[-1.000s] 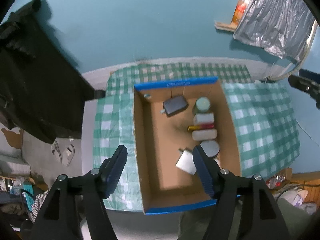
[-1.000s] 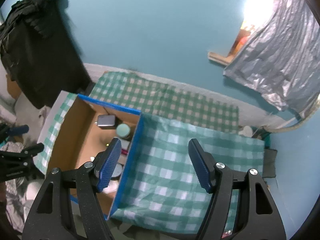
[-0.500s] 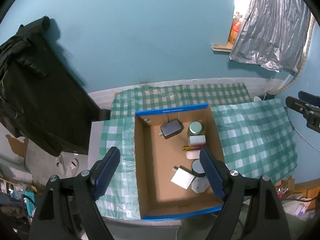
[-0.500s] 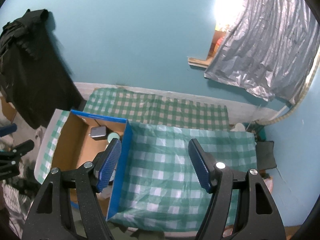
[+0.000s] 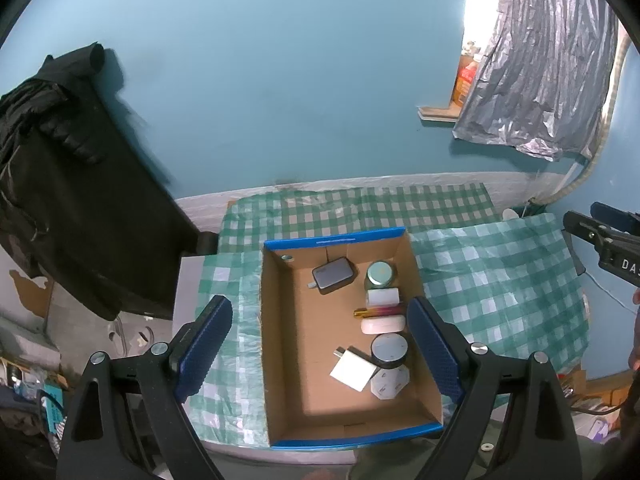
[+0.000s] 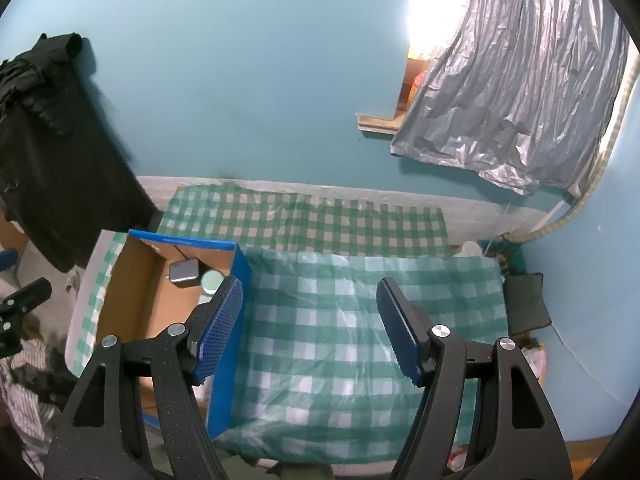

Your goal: Organize rigid objects

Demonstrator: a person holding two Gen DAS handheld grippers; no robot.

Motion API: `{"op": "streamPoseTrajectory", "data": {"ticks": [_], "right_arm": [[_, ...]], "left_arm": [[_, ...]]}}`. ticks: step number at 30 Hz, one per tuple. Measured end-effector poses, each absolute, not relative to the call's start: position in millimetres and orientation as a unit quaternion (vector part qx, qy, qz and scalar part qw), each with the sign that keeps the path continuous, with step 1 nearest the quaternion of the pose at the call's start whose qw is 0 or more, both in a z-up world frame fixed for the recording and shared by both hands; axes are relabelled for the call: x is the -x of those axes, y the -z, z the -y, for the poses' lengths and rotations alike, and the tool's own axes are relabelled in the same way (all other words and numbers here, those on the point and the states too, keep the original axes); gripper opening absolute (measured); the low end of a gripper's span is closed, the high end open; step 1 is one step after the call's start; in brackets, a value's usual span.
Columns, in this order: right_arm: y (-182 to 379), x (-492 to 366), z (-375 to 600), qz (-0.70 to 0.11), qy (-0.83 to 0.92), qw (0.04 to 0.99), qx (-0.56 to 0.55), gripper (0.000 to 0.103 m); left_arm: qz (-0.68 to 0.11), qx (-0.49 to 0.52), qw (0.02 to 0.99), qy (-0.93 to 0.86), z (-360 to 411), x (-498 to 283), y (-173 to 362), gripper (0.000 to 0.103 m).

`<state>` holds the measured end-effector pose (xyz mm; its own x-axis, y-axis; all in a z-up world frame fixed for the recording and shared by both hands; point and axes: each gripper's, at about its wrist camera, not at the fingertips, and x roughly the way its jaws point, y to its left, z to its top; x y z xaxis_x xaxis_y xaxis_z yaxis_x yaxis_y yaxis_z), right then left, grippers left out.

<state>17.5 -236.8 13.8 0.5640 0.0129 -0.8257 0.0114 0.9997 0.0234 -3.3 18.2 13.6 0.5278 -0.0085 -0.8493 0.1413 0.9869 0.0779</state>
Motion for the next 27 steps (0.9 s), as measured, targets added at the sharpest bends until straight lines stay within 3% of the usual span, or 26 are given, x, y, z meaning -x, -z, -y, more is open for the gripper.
{"op": "streamPoseTrajectory", "data": {"ticks": [27], "right_arm": [[-13.1,-19.3,239.7,-0.471,-0.006,0.882,-0.004,0.069]], "left_arm": [[-0.500,-0.069,0.863,0.030,-8.4,5.5,-5.5,0.090]]}}
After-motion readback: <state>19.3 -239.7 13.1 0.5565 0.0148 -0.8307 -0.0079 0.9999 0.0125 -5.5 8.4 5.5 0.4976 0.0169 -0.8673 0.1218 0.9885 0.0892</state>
